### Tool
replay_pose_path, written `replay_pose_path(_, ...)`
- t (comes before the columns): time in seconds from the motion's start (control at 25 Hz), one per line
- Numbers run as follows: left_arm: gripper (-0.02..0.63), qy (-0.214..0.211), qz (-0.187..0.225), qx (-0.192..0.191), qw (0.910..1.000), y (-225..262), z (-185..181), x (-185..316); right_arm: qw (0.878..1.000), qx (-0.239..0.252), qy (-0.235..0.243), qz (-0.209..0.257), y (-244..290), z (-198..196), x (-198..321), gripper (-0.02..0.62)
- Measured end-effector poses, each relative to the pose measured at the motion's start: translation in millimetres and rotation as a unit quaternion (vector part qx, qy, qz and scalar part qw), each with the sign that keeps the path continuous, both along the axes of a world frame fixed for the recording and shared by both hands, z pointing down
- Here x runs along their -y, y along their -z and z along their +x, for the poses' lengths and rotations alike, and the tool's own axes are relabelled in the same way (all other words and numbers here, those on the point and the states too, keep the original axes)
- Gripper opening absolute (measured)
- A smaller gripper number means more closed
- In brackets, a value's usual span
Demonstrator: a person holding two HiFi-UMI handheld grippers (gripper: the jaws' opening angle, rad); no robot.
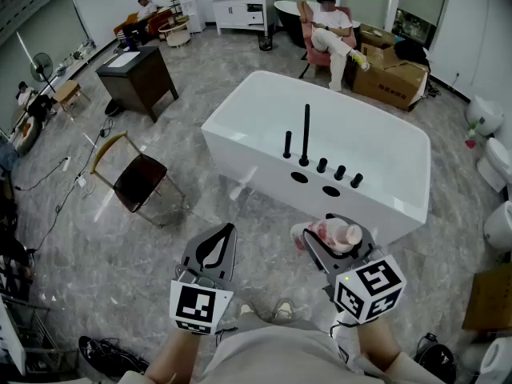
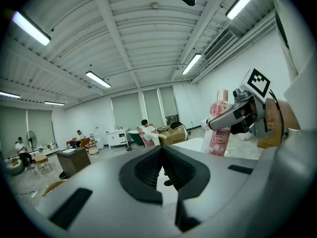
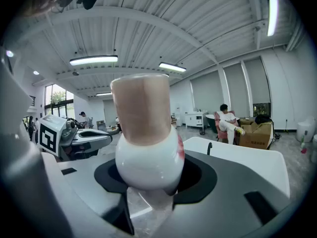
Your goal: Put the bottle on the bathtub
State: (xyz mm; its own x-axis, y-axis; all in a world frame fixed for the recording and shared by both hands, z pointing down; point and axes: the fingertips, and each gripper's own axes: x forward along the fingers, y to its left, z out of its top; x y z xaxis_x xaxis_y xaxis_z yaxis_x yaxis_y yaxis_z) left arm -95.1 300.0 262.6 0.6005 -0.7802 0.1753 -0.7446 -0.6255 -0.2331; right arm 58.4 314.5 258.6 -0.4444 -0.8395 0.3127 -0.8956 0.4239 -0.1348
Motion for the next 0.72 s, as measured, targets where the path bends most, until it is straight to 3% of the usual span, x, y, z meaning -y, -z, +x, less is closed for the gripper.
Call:
replay_pose_path(0.12,0.019,0.004,-0.003,-0.008,1.0,13.5,7.5,-2.8,1.0,0.015,0.004,0.005,4.8,5.6,-3.8,0.242)
replay_pose_path(0.72,0.018,0.004,-0.003,-0.003,1.0,6.7,31.7,-8.5,1.0,-0.01,0.004,-0.005,-3.1,33.0,-11.7,0.239)
